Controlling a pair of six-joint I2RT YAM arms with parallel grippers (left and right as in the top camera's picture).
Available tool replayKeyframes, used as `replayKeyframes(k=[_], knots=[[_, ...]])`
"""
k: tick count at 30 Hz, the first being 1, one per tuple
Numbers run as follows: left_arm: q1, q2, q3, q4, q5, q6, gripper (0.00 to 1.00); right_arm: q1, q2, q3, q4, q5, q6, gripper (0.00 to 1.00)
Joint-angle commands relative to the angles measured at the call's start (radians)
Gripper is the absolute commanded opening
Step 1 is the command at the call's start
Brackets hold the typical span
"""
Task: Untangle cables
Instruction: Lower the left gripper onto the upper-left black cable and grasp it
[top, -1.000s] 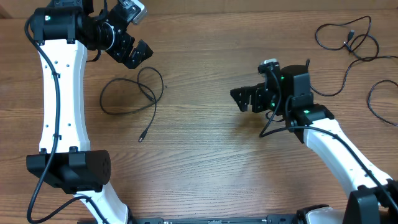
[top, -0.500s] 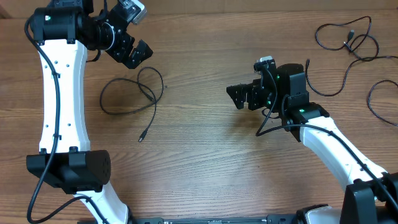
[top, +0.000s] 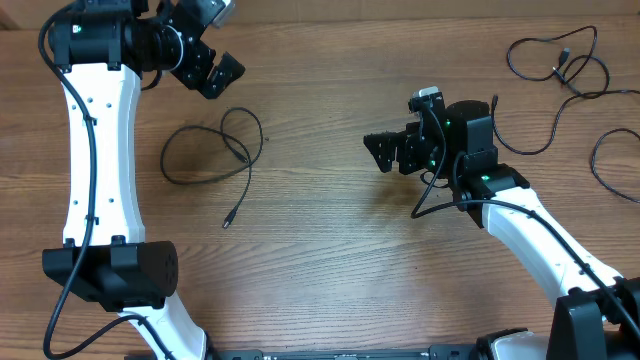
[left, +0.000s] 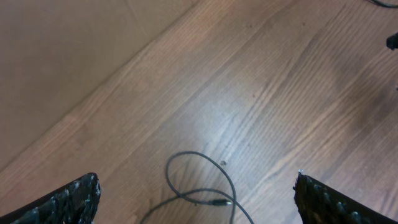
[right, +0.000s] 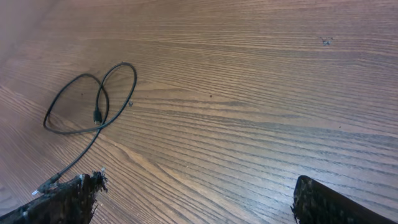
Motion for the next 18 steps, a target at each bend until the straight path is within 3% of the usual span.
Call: replayKeyframes(k=[1, 3, 7, 10, 15, 18], knots=[[-0.008, 0.001, 0.014, -0.003, 0.002, -0.002, 1.00, 0.001, 0.000, 0.002, 0.006, -0.001, -0.001, 1.00], [-0.008, 0.001, 0.014, -0.004, 0.007, -0.007, 1.00, 0.001, 0.000, 0.002, 0.007, 0.002, -0.001, 1.00], [-0.008, 0.002, 0.014, -0.083, 0.043, -0.153, 1.00, 0.001, 0.000, 0.002, 0.009, 0.011, -0.002, 1.00], [-0.008, 0.010, 0.014, -0.143, 0.034, -0.169, 1.00, 0.001, 0.000, 0.002, 0.007, 0.035, -0.001, 1.00], [-0.008, 0.042, -0.025, -0.229, -0.147, -0.387, 1.00, 0.001, 0.000, 0.002, 0.008, 0.035, -0.001, 1.00], [-0.008, 0.048, -0.107, -0.215, -0.351, -0.603, 1.00, 0.001, 0.000, 0.002, 0.008, 0.035, -0.001, 1.00]])
